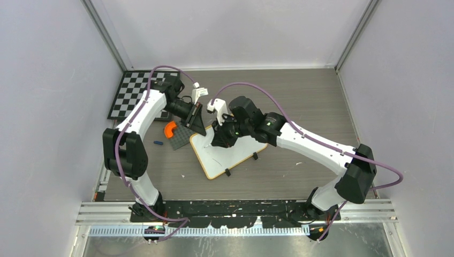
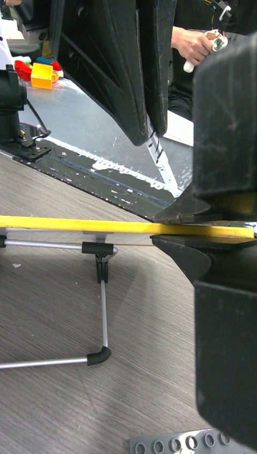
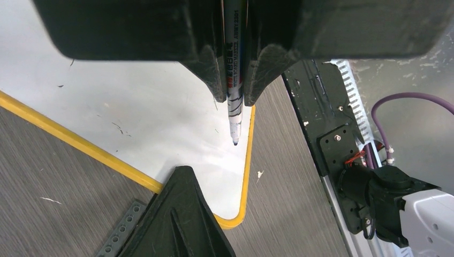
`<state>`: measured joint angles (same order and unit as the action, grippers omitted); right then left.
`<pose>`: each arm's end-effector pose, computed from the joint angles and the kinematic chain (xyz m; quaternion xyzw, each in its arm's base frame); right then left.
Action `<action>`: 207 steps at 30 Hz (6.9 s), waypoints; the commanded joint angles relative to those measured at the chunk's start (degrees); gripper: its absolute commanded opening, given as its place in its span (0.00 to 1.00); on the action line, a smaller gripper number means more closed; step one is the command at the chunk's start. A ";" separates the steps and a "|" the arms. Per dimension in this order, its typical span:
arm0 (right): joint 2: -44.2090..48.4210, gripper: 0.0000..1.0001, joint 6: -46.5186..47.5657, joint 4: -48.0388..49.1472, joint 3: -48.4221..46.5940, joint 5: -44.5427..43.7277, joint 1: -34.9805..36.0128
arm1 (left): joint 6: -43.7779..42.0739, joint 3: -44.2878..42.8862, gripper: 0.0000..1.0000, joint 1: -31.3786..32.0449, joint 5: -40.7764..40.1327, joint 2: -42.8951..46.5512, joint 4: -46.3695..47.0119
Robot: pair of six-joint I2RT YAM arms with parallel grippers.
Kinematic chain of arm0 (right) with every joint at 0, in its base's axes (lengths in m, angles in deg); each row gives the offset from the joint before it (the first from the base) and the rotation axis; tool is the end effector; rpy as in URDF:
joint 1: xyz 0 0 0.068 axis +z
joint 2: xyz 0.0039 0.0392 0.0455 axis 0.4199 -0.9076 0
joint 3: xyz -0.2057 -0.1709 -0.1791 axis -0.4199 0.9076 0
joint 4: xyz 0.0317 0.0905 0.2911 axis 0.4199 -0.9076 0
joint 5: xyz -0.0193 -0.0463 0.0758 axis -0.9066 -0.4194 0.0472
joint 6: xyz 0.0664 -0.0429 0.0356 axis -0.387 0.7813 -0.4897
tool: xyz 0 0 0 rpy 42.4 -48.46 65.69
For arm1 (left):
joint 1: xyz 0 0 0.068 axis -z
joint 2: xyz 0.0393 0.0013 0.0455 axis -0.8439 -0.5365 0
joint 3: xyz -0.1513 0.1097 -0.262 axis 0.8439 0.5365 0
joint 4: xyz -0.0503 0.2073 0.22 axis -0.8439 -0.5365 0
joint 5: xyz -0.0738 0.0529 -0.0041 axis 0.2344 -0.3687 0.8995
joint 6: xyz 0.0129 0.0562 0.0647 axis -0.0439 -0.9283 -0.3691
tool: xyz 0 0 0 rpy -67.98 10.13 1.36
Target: Write a sentence on the whiteboard
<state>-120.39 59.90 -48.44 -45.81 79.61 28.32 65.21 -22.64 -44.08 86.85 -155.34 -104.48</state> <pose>0.2280 0.3459 0.3545 -0.4444 0.7607 0.3392 0.3299 0.3564 -0.1496 0.3057 0.2903 0.8390 -0.4524 0.0840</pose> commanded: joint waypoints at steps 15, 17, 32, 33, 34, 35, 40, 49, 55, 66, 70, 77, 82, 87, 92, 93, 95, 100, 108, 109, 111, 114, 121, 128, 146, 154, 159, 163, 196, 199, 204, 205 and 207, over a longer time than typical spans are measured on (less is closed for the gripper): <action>-1.21 0.00 -2.66 3.80 -0.93 -2.28 0.27 | 0.46 -1.31 0.00 0.24 2.12 -0.17 0.09; -1.40 0.00 -2.49 3.54 -1.66 -2.94 0.41 | 0.46 -1.28 0.00 0.24 2.18 -0.28 0.09; -2.45 0.00 0.18 0.15 -7.80 -7.33 2.85 | 0.07 -2.84 0.00 0.24 4.10 -2.16 -1.04; -2.40 0.00 0.30 0.26 -7.72 -7.50 2.84 | -0.08 -3.23 0.00 0.24 4.31 -2.44 -1.37; -2.40 0.00 0.25 0.44 -7.59 -7.57 2.82 | -0.40 -3.61 0.00 0.24 4.59 -2.71 -1.78; -2.40 0.00 0.14 0.70 -7.42 -7.57 2.90 | -0.55 -3.90 0.00 0.24 4.75 -2.93 -2.21; -2.34 0.00 1.37 1.02 -7.19 -9.42 2.80 | -1.43 -4.33 0.00 0.10 5.67 -3.55 -3.06; 2.31 0.00 4.34 1.20 -3.58 -6.56 1.89 | -1.37 -5.85 0.00 -0.37 5.45 -6.45 -3.36; 1.68 0.00 4.57 3.81 -2.59 -7.96 1.67 | -4.27 -8.11 0.00 -1.52 5.63 -9.94 -6.35; 10.43 0.00 -8.21 15.11 7.79 7.39 -10.53 | -2.47 -5.86 0.00 -2.13 5.47 -8.30 -4.53; 11.78 0.00 -1.17 1.45 3.10 -0.84 -11.13 | -1.90 -4.45 0.00 -1.97 5.27 -6.86 -3.88; 11.72 0.00 -2.97 -11.04 -3.19 5.49 -18.33 | 0.42 -1.80 0.00 -1.14 4.40 -4.31 -0.76; 12.72 0.00 4.32 -15.49 -6.03 4.09 -19.78 | 2.02 -1.47 0.00 -0.31 2.70 -4.25 0.44; 18.11 0.00 4.08 -4.69 0.95 -2.24 -15.71 | 4.42 -0.98 0.00 0.04 2.31 -4.23 3.08; 19.31 0.00 6.17 18.95 14.49 -14.60 -6.54 | 6.43 -1.06 0.00 0.06 1.33 -4.47 4.38; 18.67 0.00 5.34 22.89 16.17 -14.80 -5.88 | 6.85 -1.21 0.00 0.06 1.58 -4.47 4.51; 18.06 0.00 5.27 30.31 19.64 -14.03 -4.62 | 7.46 -1.20 0.00 0.19 2.10 -4.55 4.73; 14.58 0.00 8.39 34.14 21.03 -12.95 -0.83 | 7.65 -0.97 0.00 0.53 1.92 -4.70 4.92; 13.08 0.00 10.00 37.61 22.61 -10.08 3.05 | 6.97 -1.44 0.00 1.60 1.16 -5.03 4.45; 13.14 0.00 9.82 36.48 22.39 -9.63 3.14 | 6.91 -1.45 0.00 1.70 0.85 -4.88 4.53; 12.97 0.00 9.19 27.62 17.15 -10.50 2.66 | 6.50 -1.59 0.00 1.73 0.76 -4.82 4.20; 11.47 0.00 8.16 5.24 5.81 -6.97 -4.62 | 5.45 -1.77 0.00 1.73 0.44 -5.18 3.56; 7.13 0.00 9.96 -26.79 -14.32 2.33 -14.06 | 3.96 -2.72 0.00 1.84 0.70 -5.95 2.66; 10.03 0.00 8.60 -25.25 -12.97 11.30 -16.64 | 3.11 -2.25 0.00 2.23 0.49 -5.51 1.83; 17.29 0.00 9.74 9.76 14.77 6.34 -8.06 | 4.15 -3.54 0.00 3.03 2.85 -8.13 2.38; 18.36 0.00 17.05 14.24 16.79 -5.31 -1.57 | 5.82 -3.37 0.00 3.62 -0.76 -8.72 4.08; 18.94 0.00 17.41 14.10 15.78 -8.47 -1.48 | 4.04 -4.92 0.00 4.85 -1.97 -8.62 3.12; 17.89 0.00 15.17 14.05 14.81 -6.86 -1.49 | 2.57 -7.15 0.00 5.38 -3.29 -9.47 2.38; 7.44 0.00 15.66 13.83 8.60 -14.02 3.59 | 0.58 -10.55 0.00 6.29 -3.32 -11.51 1.10; 6.57 0.00 15.71 13.89 7.89 -14.41 3.60 | 0.44 -10.33 0.00 6.31 -3.35 -11.34 1.12; 5.15 0.00 15.37 13.07 6.09 -13.94 3.58 | 0.37 -10.23 0.00 6.30 -3.29 -11.43 1.14; 4.98 0.00 15.24 12.93 5.80 -13.83 3.65 | 0.34 -10.23 0.00 6.30 -3.26 -11.49 1.12; 4.67 0.00 15.10 12.63 5.37 -13.41 3.66 | 0.29 -10.23 0.00 6.30 -3.22 -11.65 1.20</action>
<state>-115.76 75.59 -37.32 -36.94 65.86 31.79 66.55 -32.81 -38.63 86.30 -165.33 -106.97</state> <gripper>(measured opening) 0.178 0.099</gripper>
